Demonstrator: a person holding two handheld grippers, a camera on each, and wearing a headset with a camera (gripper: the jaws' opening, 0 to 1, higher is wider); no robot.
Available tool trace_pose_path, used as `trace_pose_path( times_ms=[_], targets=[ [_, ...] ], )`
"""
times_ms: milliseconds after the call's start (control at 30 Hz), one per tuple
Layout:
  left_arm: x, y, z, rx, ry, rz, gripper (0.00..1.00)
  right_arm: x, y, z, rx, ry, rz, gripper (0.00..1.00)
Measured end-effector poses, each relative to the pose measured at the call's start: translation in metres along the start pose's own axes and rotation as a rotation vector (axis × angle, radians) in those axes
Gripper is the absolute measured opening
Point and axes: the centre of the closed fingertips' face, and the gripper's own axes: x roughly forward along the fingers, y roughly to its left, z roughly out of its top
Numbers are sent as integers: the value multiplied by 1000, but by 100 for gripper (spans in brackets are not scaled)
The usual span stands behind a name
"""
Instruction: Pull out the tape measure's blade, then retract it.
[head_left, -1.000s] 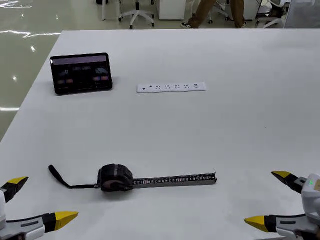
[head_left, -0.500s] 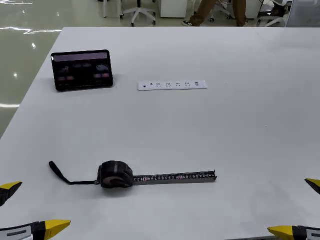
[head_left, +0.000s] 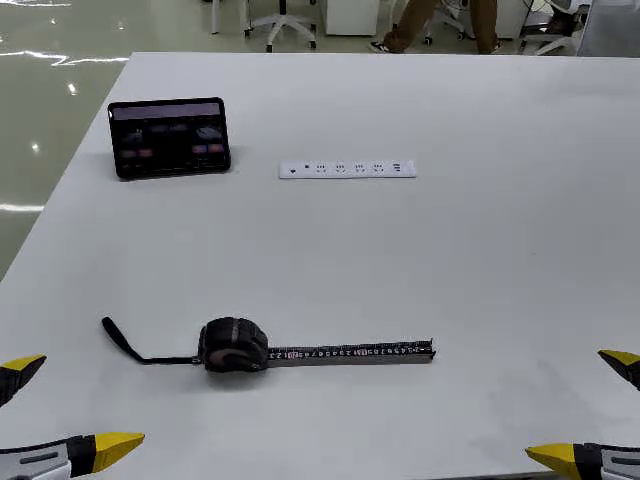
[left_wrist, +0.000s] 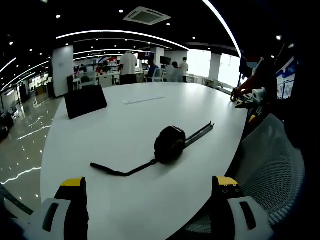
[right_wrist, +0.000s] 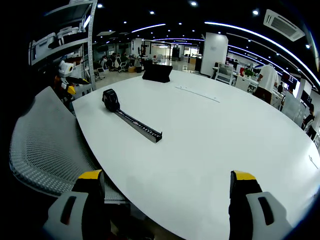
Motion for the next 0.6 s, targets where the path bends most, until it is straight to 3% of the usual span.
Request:
trace_pose_path(
  times_ms=[167,267,600],
  targets=[
    [2,-3,0,-3,10,-11,100,0,-3,-2,10,11,-17,100],
    [4,-3,-1,-11,21,-13,100,1,-4,-11,-9,58,-22,100],
    [5,-2,4,-16,18,-9,100,3,1,-9,3,65,-3,100]
  ],
)
